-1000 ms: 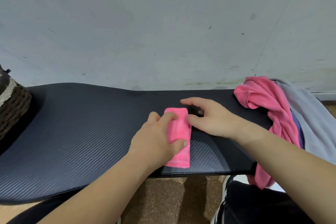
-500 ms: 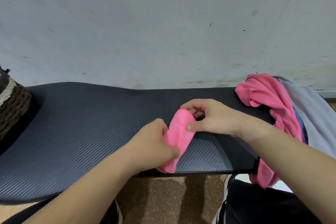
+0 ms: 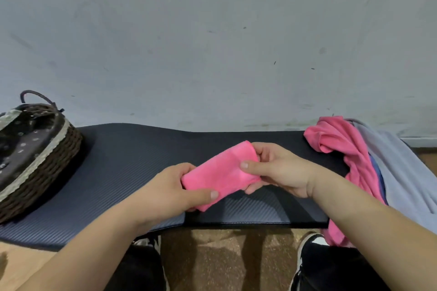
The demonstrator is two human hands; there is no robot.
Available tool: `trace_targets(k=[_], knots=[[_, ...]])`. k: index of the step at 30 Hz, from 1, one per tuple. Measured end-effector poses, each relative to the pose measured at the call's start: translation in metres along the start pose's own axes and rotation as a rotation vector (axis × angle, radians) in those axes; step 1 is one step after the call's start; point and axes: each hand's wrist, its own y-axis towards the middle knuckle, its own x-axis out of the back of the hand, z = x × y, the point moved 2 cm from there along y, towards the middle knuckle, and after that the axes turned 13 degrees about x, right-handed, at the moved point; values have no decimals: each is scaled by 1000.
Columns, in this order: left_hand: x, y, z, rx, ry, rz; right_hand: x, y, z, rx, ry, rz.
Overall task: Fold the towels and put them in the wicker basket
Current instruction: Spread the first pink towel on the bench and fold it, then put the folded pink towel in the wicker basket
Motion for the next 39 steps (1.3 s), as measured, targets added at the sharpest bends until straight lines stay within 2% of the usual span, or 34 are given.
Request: trace_targets(k=[5, 9, 12, 19, 23, 26, 32, 37, 38, 39], knots=[[39, -35, 21, -21, -380, -10, -54, -8, 20, -10, 85, -147], [75, -59, 38, -68, -743, -36, -114, 0, 34, -75, 32, -157], [104, -72, 50, -108, -845, -139, -157, 21, 54, -86, -15, -139], [202, -94, 84, -157, -821, -488, -230, 91, 86, -68, -129, -252], [274, -96, 102, -157, -764, -741, -274, 135, 100, -43, -97, -201], [321, -77, 115, -125, -580, -950, -305, 169, 111, -7, -86, -160], [365, 5, 142, -48, -477, -944, -334, 224, 109, -7, -44, -147], [385, 74, 163, 44, -563, -793, -327, 252, 91, -51, -47, -174], [387, 82, 168, 86, -464, -798, -325, 256, 87, -64, -48, -182], [390, 87, 171, 139, -243, -845, -324, 259, 84, -78, -52, -189]])
